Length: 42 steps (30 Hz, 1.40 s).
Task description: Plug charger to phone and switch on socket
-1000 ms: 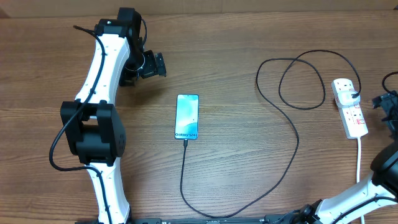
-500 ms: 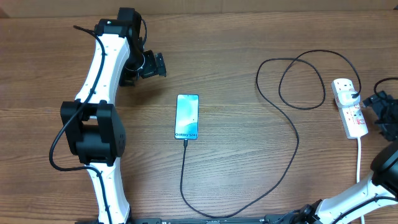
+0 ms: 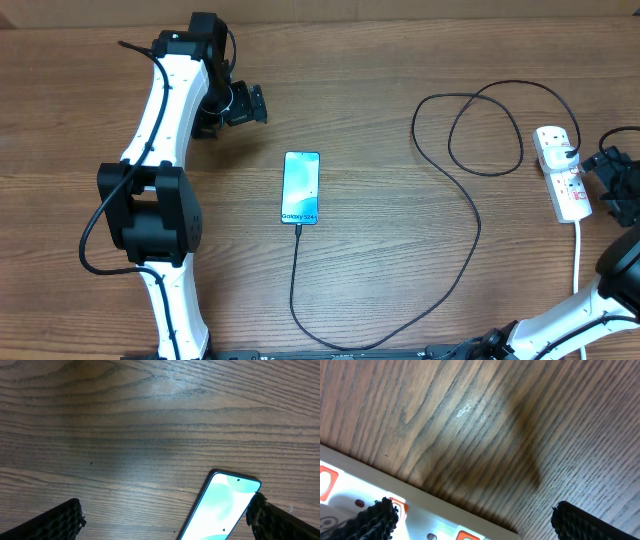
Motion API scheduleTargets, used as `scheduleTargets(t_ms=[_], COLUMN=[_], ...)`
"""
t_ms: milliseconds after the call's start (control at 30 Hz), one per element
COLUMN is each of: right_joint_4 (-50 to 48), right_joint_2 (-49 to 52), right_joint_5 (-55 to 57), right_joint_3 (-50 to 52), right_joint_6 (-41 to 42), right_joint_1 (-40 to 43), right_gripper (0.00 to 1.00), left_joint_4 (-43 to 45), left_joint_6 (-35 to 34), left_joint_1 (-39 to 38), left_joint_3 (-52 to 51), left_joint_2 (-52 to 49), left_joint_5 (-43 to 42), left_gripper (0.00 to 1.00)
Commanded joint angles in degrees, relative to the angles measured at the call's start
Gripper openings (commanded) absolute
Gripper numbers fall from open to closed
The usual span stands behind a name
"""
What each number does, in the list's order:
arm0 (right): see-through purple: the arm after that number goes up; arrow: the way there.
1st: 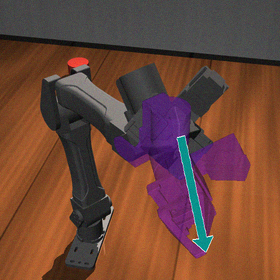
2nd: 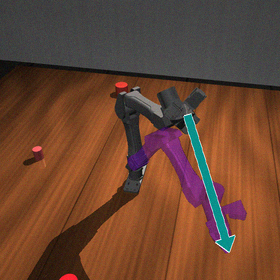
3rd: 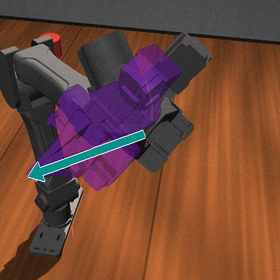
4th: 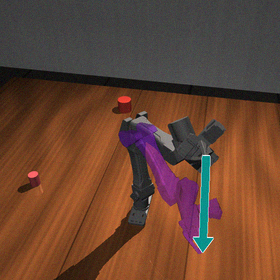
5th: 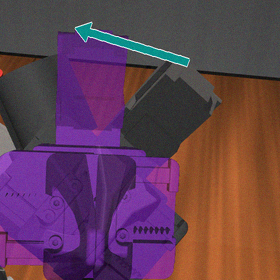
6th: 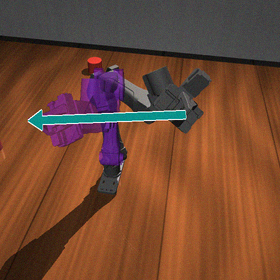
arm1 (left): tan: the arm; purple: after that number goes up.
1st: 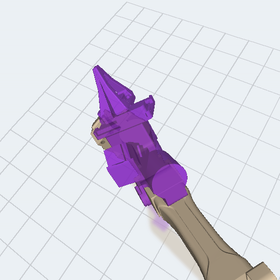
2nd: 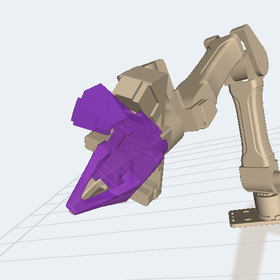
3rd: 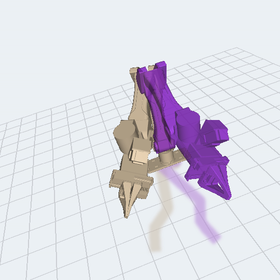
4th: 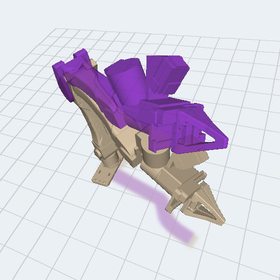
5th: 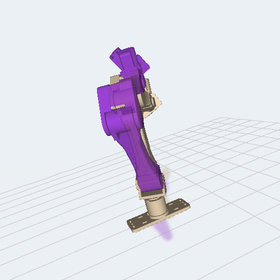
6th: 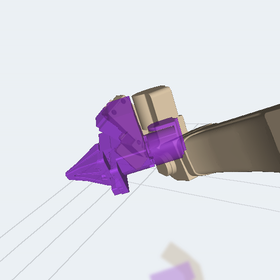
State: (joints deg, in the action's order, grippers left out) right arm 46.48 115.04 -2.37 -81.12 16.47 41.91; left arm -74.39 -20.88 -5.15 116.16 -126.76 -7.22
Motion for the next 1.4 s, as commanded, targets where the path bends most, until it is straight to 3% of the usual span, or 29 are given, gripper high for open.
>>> scheduleTargets(t_ms=[0,900,1100,1367], right_joint_4=[-0.33,-4.85,-7.45,-5.49], right_joint_2=[0.2,0.28,0.28,0.28], right_joint_5=[-0.79,-1.01,-5.66,-5.2], right_joint_3=[0.31,4.31,4.28,4.31], right_joint_6=[-0.28,-0.24,-0.28,-0.26], right_joint_1=[0.15,0.17,0.17,0.17], right_gripper=[1.0,1.0,1.0,1.0], left_joint_4=[-0.15,-0.15,-0.15,-0.15], left_joint_6=[0.09,0.09,0.09,0.09], left_joint_1=[-0.11,-0.11,-0.11,-0.11], left_joint_3=[0.98,0.98,0.98,0.98], left_joint_2=[0.55,0.55,0.55,0.55], left_joint_5=[0.35,0.35,0.35,0.35], left_gripper=[1.0,0.99,1.0,1.0])
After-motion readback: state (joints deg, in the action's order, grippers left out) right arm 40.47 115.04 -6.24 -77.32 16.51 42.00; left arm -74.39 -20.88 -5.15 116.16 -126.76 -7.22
